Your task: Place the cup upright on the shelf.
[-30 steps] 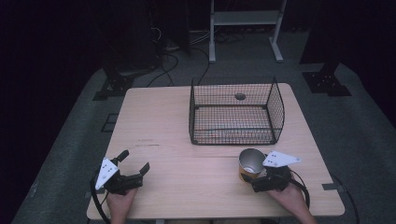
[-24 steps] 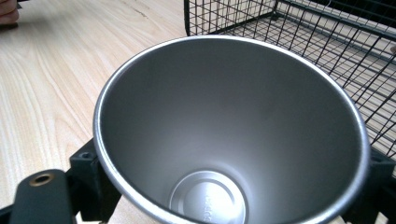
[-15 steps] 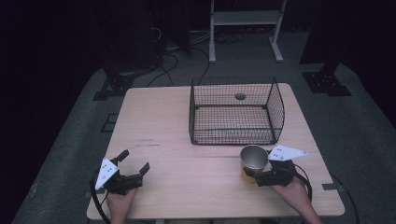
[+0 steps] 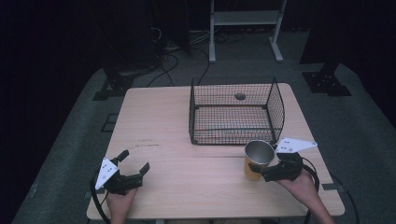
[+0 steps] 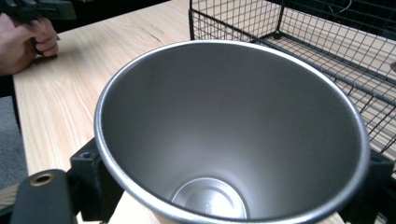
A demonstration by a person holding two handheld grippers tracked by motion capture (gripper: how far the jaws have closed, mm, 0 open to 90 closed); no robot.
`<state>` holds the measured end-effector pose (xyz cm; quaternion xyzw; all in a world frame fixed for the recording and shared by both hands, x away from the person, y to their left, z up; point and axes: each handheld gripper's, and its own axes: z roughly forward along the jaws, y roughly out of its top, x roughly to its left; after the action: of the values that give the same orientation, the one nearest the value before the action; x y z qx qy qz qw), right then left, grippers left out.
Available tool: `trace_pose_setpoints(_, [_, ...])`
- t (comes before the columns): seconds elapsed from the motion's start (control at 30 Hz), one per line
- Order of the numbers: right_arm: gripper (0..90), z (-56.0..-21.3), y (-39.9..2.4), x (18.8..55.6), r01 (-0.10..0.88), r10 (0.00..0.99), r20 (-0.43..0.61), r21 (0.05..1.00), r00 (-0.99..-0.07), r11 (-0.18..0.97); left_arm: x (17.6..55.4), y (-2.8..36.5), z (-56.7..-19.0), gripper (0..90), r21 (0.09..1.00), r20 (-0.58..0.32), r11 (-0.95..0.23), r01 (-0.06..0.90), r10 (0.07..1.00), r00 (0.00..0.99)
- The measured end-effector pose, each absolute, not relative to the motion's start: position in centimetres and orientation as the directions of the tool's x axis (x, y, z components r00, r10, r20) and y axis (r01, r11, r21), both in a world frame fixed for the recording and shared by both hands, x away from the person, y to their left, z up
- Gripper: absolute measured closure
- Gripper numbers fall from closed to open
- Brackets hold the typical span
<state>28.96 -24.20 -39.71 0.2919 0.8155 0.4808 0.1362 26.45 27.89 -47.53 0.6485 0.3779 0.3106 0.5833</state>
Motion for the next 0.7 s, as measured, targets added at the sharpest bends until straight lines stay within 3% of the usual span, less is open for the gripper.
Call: trace_pose_setpoints(0.7, [13.2, -35.3, -23.3, 30.6, 0.311, 0.557, 0.055, 0.872, -0.829, 0.377, 26.4, 27.9, -47.5, 2.3, 0.991, -0.040, -0.033, 0.129, 0.851, 0.523])
